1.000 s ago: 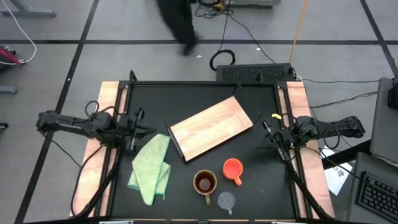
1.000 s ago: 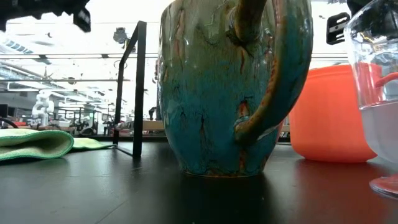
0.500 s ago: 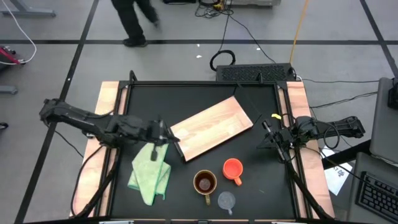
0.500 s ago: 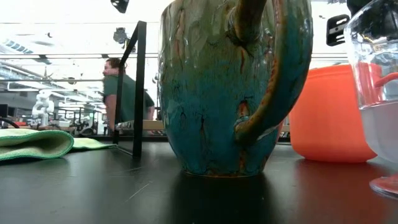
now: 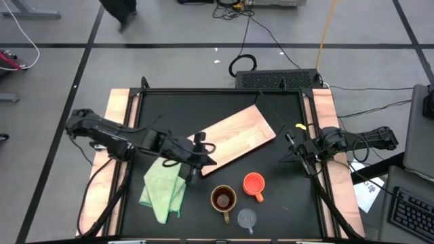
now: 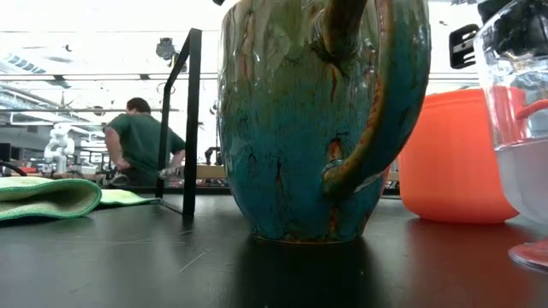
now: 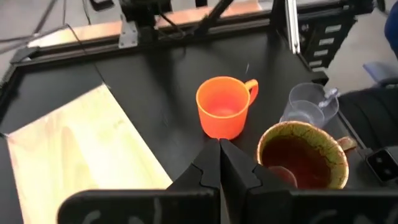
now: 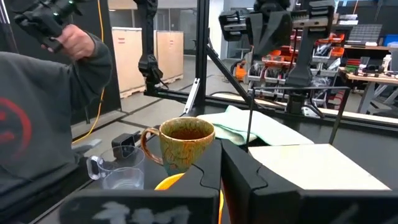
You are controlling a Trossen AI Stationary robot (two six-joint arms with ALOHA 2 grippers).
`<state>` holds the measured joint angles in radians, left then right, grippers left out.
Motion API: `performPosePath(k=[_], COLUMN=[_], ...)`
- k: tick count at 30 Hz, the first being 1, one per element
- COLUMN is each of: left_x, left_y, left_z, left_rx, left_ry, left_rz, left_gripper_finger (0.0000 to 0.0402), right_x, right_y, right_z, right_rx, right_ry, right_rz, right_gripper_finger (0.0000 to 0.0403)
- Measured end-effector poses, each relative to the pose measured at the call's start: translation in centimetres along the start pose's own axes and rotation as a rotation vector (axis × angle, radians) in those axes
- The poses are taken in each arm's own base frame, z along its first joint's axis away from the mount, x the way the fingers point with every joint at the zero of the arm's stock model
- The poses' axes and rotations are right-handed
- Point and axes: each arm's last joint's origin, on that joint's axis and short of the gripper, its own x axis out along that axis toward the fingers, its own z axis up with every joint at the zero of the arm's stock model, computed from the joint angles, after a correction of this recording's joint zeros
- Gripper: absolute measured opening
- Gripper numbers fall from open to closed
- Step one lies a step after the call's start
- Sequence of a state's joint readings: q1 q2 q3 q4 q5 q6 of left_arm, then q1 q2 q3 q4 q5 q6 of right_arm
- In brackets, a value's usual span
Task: Stack small to large cups/mugs on shelf
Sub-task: Put the green patterned mug on the shelf
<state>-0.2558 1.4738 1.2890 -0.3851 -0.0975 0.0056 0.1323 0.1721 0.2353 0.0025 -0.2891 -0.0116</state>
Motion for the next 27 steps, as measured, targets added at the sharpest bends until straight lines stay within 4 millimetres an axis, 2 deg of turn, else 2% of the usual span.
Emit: performPosePath(k=[5,9,12,17,22,27], left_x=[1.0,2.9,4.4,6.9,9.0,10.0], left_y=[-0.5,-1.2,-1.7,-1.9,-2.0,-2.1], left_z=[2.0,2.4,2.4,2.1,2.0,1.3], left_rx=[0.013,0.042,0.053,0.018,-0.045,-0.073], left_ry=[0.036,0.106,0.182,0.334,0.400,0.439], left_rz=[-0.011,-0.067,-0.077,-0.088,-0.127,-0.145], left_gripper_finger=[0.0017,0.0042,0.0079,0.0162,0.0241,0.0290], right_x=[0.0,0.0,0.0,0.0,0.0,0.0], right_y=[0.0,0.0,0.0,0.0,0.0,0.0], right_z=[-0.1,-0.3,-0.3,-0.3,-0.3,-0.3], right_rx=[0.004,0.011,0.040,0.090,0.090,0.088], right_ry=[0.011,0.027,0.032,0.030,0.030,0.031], right_rz=[0.000,0.000,0.000,-0.001,-0.001,-0.001], right_gripper_finger=[0.0000,0.0000,0.0000,0.0000,0.0000,0.0000])
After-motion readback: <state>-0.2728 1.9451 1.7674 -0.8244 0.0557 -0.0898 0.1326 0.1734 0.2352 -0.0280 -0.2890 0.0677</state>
